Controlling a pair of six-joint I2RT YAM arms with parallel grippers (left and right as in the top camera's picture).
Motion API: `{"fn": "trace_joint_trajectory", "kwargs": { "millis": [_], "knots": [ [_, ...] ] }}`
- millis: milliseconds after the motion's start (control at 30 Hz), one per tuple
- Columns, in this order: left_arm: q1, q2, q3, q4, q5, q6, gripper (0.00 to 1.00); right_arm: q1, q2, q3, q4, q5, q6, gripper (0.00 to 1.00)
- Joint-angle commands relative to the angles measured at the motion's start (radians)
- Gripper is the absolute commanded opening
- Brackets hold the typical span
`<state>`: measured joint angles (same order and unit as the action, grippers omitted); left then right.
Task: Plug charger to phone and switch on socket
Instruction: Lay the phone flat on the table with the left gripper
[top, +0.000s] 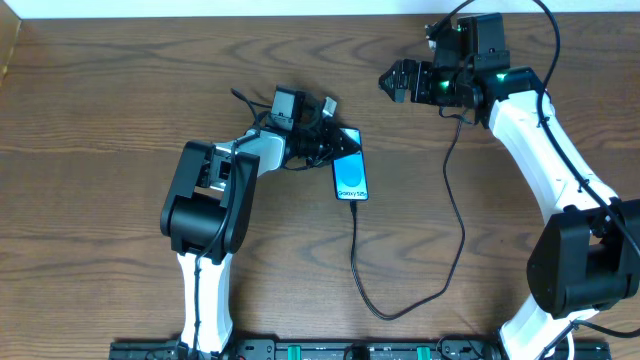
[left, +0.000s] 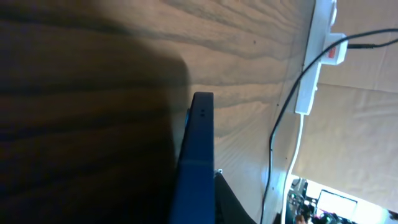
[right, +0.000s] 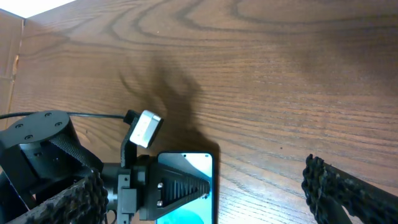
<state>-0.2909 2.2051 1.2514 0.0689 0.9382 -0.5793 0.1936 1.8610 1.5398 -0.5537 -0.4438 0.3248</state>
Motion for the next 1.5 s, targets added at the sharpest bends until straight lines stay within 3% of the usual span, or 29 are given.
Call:
{"fn": "trace_joint_trajectory", "kwargs": {
  "millis": [0, 133, 200, 267, 467, 600, 867, 1467],
  "knots": [
    [-0.001, -0.003, 0.009, -0.004, -0.035, 0.003, 0.11, -0.005, -0.021, 0.011, -0.001, 0.008, -0.018, 0.99],
    [-0.001, -0.003, 0.009, -0.005, -0.035, 0.003, 0.11, -0.004, -0.021, 0.011, -0.001, 0.008, -0.007, 0.99],
    [-0.001, -0.003, 0.009, -0.005, -0.035, 0.004, 0.23, -0.004, -0.021, 0.011, -0.001, 0.008, -0.007, 0.99],
    [-0.001, -0.003, 0.009, -0.005, -0.035, 0.005, 0.29, -0.004, -0.021, 0.011, -0.003, 0.008, -0.007, 0.99],
    [-0.001, -0.003, 0.009, -0.005, -0.035, 0.007, 0.31, -0.004, -0.021, 0.011, -0.005, 0.008, -0.007, 0.99],
    [-0.001, -0.003, 0.009, -0.005, -0.035, 0.007, 0.60, -0.004, -0.021, 0.011, -0.007, 0.008, -0.007, 0.99],
    [-0.001, -0.003, 0.009, -0.005, -0.074, 0.007, 0.85, -0.004, -0.021, 0.011, -0.009, 0.008, -0.007, 0.99],
    [-0.013, -0.003, 0.009, -0.039, -0.248, 0.003, 0.86, -0.004, -0.021, 0.011, -0.008, 0.008, -0.007, 0.99]
  ]
}}
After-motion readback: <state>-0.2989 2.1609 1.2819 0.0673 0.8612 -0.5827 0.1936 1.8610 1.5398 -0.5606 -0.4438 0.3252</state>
